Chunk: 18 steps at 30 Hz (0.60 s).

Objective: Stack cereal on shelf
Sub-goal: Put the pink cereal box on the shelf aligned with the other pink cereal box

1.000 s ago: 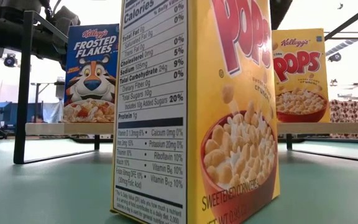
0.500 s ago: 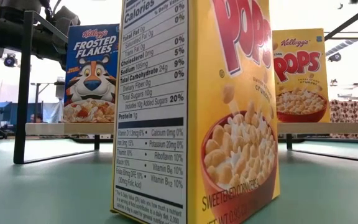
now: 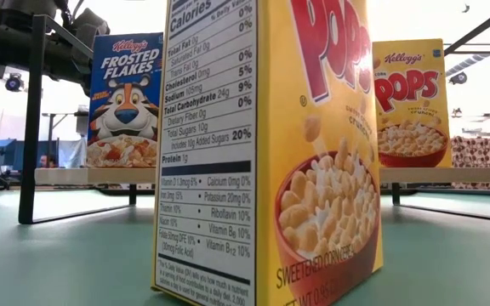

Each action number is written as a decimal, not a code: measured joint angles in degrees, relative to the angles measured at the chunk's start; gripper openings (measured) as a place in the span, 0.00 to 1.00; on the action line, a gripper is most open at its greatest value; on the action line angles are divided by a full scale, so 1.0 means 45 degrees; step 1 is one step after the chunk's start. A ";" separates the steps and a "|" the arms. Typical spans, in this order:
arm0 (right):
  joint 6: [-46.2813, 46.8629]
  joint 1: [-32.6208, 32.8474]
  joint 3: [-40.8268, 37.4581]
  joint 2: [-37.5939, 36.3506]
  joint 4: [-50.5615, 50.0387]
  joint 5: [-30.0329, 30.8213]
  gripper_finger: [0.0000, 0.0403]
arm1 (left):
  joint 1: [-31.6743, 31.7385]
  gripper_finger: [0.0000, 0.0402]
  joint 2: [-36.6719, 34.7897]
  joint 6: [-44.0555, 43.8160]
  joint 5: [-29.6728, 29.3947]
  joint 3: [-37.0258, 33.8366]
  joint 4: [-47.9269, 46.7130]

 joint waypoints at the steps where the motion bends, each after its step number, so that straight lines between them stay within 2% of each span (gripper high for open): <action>1: 0.0113 0.0176 -0.0044 0.0000 0.0042 -0.0004 0.87 | 0.0002 0.58 0.0000 0.0000 -0.0002 0.0000 0.0000; 7: 0.0064 0.0959 -0.0743 -0.0307 0.0868 0.0003 0.87 | 0.0002 0.58 0.0005 0.0000 -0.0003 0.0000 0.0005; 18: -0.0698 0.1217 -0.4388 -0.2793 0.3982 0.0115 0.87 | 0.0002 0.58 0.0005 -0.0005 -0.0003 0.0000 0.0000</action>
